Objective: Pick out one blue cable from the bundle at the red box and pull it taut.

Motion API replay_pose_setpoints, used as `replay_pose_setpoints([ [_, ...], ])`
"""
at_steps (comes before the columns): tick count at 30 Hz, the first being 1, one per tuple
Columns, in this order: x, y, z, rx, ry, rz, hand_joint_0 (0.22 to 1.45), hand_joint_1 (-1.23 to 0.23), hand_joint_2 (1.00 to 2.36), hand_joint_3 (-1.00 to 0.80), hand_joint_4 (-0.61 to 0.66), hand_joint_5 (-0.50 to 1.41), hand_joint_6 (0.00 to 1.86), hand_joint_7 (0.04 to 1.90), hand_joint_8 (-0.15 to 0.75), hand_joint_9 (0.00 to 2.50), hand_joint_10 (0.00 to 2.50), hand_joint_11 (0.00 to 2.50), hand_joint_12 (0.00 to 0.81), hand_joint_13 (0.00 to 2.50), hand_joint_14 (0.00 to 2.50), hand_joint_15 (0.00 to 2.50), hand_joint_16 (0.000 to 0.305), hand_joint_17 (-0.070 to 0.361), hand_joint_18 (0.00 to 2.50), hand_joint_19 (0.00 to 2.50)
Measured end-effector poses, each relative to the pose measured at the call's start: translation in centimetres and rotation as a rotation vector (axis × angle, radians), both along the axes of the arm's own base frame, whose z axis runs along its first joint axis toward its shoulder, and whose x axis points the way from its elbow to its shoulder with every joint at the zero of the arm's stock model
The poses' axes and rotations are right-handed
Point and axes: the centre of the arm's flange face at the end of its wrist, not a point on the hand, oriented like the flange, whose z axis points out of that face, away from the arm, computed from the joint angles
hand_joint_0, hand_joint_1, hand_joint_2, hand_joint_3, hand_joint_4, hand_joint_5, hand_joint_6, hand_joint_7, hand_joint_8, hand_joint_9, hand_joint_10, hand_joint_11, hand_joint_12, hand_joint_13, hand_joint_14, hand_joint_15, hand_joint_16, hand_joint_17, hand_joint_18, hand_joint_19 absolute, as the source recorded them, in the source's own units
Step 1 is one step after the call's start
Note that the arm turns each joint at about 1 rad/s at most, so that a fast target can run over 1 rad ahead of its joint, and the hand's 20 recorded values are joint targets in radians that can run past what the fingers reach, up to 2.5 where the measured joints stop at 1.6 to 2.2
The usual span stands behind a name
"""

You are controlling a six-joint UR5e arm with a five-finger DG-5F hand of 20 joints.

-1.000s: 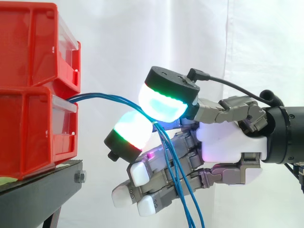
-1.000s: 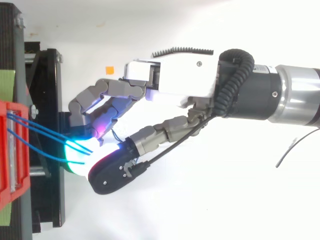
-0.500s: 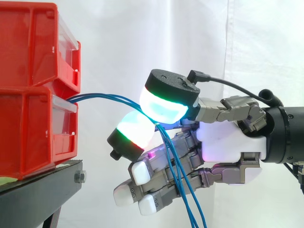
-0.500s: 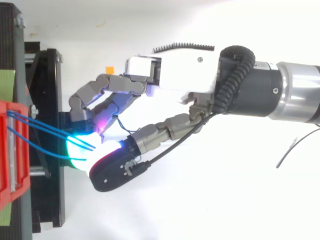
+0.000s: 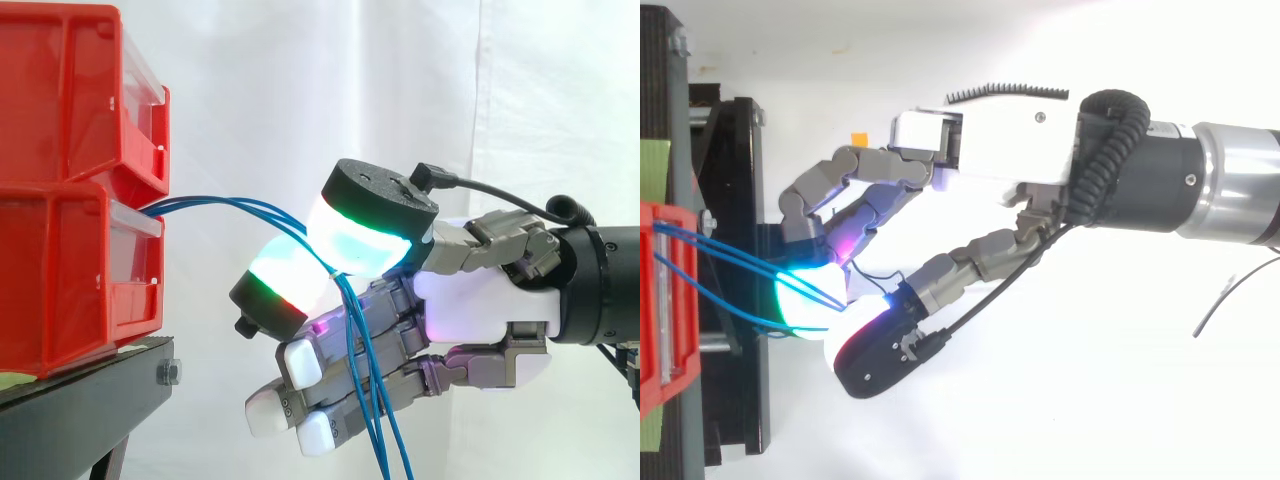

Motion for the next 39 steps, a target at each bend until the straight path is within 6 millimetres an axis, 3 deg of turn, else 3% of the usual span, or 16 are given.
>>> replay_pose_setpoints([
  [11,0.09,0.01,0.22,0.009,-0.004,0.000,0.65,-0.85,1.00,-0.50,0.11,-0.20,0.90,1.20,0.275,0.94,0.02,0.70,0.312,0.73,0.01,0.28,0.044,0.098,0.62,0.43],
  [16,0.13,0.01,0.34,0.010,-0.005,0.000,0.61,-0.68,1.00,-0.50,0.09,-0.19,0.88,1.20,0.279,0.94,0.02,0.68,0.315,0.72,0.01,0.28,0.045,0.100,0.61,0.47],
  [19,0.18,0.01,0.45,0.011,-0.007,0.000,0.62,-0.67,1.00,-0.47,0.06,-0.19,0.87,1.21,0.277,0.94,0.02,0.67,0.318,0.71,0.01,0.29,0.045,0.102,0.60,0.48],
  [24,0.29,-0.01,0.72,0.014,-0.012,-0.003,0.66,-0.77,1.01,-0.44,0.03,-0.19,0.87,1.19,0.276,0.90,0.02,0.66,0.323,0.69,0.01,0.28,0.046,0.104,0.58,0.46],
  [28,0.30,-0.02,0.77,0.014,-0.010,-0.004,0.71,-0.89,1.00,-0.50,0.08,-0.21,0.87,1.18,0.265,0.85,0.02,0.65,0.318,0.67,0.01,0.27,0.046,0.104,0.57,0.43],
  [39,0.22,-0.11,0.79,0.020,0.004,-0.005,0.70,-0.95,1.00,-0.50,0.12,-0.20,0.88,1.18,0.264,0.90,0.02,0.67,0.315,0.68,0.01,0.27,0.045,0.102,0.59,0.42],
])
